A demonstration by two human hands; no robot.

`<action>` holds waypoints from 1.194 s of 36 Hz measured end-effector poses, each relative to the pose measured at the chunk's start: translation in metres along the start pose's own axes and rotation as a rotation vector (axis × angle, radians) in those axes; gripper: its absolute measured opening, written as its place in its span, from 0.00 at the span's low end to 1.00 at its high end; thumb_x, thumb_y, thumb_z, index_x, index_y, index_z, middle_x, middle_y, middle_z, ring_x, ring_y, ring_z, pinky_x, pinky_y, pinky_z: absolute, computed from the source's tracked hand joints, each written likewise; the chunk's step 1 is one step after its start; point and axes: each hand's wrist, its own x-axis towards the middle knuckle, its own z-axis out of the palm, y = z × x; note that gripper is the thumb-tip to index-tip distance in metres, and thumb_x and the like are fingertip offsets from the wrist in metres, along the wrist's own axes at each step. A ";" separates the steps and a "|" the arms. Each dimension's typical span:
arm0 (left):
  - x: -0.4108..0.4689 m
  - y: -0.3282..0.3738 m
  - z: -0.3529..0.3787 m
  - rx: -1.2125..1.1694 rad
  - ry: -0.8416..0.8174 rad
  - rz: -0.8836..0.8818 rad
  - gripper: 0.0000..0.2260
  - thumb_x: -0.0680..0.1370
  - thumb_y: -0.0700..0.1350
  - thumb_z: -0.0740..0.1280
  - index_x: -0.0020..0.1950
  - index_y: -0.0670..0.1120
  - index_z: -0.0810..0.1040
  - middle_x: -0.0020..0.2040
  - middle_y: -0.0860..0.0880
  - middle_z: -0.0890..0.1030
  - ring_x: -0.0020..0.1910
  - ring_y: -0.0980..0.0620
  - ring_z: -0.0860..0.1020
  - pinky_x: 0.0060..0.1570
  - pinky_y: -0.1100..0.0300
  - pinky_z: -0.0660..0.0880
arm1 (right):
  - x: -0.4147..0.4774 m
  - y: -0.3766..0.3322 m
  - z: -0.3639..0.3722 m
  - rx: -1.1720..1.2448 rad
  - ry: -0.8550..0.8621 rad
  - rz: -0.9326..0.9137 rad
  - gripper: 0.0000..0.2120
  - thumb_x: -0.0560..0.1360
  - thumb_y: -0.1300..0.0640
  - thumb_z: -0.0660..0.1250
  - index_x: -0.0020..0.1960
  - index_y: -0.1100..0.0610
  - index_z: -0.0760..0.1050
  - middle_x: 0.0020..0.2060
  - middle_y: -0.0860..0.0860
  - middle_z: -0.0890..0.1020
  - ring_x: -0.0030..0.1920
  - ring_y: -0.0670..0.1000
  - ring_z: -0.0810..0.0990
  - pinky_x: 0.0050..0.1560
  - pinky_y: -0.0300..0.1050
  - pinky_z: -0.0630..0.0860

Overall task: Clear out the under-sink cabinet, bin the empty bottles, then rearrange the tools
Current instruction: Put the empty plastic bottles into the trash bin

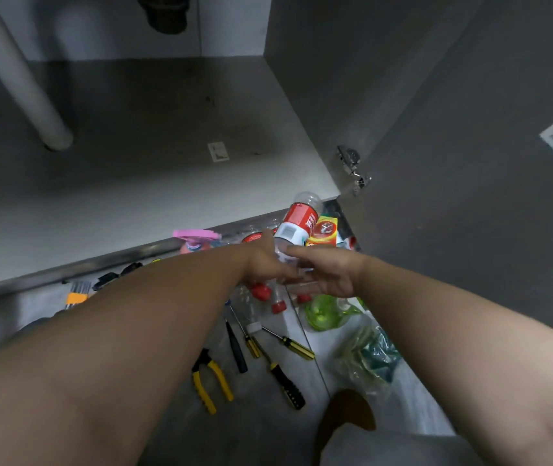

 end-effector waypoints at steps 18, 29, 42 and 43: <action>0.024 -0.010 -0.029 -0.448 0.323 0.030 0.29 0.73 0.46 0.77 0.69 0.53 0.66 0.60 0.50 0.77 0.54 0.48 0.81 0.48 0.50 0.83 | 0.071 -0.017 -0.065 -0.948 0.551 -0.038 0.38 0.75 0.54 0.70 0.80 0.45 0.54 0.76 0.64 0.56 0.71 0.67 0.68 0.72 0.51 0.65; 0.046 -0.014 -0.020 -0.583 0.356 -0.012 0.32 0.73 0.47 0.78 0.72 0.54 0.65 0.63 0.51 0.77 0.56 0.47 0.82 0.52 0.51 0.82 | 0.108 -0.021 -0.061 -1.067 0.692 0.025 0.32 0.80 0.54 0.64 0.79 0.51 0.53 0.77 0.62 0.56 0.69 0.67 0.71 0.66 0.63 0.73; 0.028 0.008 -0.014 -0.519 0.283 0.015 0.27 0.73 0.51 0.78 0.67 0.56 0.68 0.58 0.53 0.79 0.52 0.47 0.84 0.44 0.54 0.84 | 0.076 -0.025 -0.057 -1.021 0.745 -0.171 0.27 0.76 0.46 0.69 0.70 0.54 0.65 0.66 0.59 0.71 0.66 0.63 0.73 0.64 0.59 0.74; 0.024 0.011 -0.015 -0.502 0.274 0.015 0.28 0.73 0.51 0.78 0.67 0.55 0.68 0.59 0.53 0.79 0.52 0.46 0.84 0.46 0.51 0.84 | 0.067 -0.028 -0.056 -1.021 0.732 -0.196 0.26 0.76 0.46 0.70 0.68 0.54 0.66 0.65 0.58 0.72 0.64 0.62 0.74 0.63 0.59 0.75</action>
